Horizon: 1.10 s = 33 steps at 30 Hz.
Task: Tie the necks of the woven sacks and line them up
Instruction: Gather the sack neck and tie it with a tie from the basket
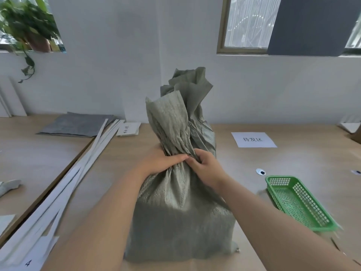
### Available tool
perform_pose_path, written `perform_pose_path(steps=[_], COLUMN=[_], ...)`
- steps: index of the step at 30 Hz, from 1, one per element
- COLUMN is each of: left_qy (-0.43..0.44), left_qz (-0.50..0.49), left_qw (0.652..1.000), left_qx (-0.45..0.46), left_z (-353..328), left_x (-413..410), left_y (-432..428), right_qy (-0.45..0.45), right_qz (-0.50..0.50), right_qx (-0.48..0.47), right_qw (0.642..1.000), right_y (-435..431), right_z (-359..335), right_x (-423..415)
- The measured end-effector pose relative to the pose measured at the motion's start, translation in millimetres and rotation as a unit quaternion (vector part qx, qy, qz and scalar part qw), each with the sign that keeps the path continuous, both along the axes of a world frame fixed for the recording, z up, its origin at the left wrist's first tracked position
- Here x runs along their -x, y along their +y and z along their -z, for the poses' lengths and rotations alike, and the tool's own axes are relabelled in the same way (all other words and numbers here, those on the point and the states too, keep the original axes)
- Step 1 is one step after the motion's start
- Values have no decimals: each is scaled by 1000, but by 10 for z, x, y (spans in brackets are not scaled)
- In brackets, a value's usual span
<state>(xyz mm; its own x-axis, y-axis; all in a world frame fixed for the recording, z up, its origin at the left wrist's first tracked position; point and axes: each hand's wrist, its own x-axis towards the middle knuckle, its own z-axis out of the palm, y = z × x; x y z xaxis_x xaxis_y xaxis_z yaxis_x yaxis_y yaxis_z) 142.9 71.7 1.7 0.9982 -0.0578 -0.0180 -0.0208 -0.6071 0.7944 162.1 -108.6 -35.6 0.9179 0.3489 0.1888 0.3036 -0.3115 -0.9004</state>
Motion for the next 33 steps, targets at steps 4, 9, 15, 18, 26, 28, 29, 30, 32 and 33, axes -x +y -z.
perform_pose_path(steps=[4, 9, 15, 18, 26, 28, 29, 30, 32, 33], left_qy=[-17, -42, -52, -34, 26, 34, 38, 44, 51, 56], left_qz=[16, 15, 0, -23, 2, 15, 30, 44, 60, 60], left_qw=[1000, 998, 998, 992, 988, 990, 990, 990, 989, 987], left_qx=[-7, -48, 31, 118, 150, 138, 132, 123, 124, 136], left_z=[-92, -177, -262, -265, -197, -168, -145, -124, -103, -93], left_x=[2, 41, 104, 130, 201, 193, 188, 174, 136, 106], left_y=[-220, -626, -1267, -1619, -2580, -2762, -2829, -2891, -3008, -3061], right_qy=[47, 85, 136, 133, 151, 149, 167, 182, 197, 196], right_qz=[6, -5, 1, -2, 37, 64, 64, 58, 40, 35], right_qx=[-62, -103, -191, -216, -296, -301, -313, -326, -350, -355], right_qw=[997, 991, 972, 967, 943, 940, 933, 926, 915, 913], right_y=[-132, -407, -911, -1194, -1945, -2108, -2201, -2289, -2461, -2541], right_z=[-73, -132, -229, -300, -202, -118, -79, -37, -9, 9], right_x=[69, 130, 145, 155, 209, 193, 184, 168, 171, 153])
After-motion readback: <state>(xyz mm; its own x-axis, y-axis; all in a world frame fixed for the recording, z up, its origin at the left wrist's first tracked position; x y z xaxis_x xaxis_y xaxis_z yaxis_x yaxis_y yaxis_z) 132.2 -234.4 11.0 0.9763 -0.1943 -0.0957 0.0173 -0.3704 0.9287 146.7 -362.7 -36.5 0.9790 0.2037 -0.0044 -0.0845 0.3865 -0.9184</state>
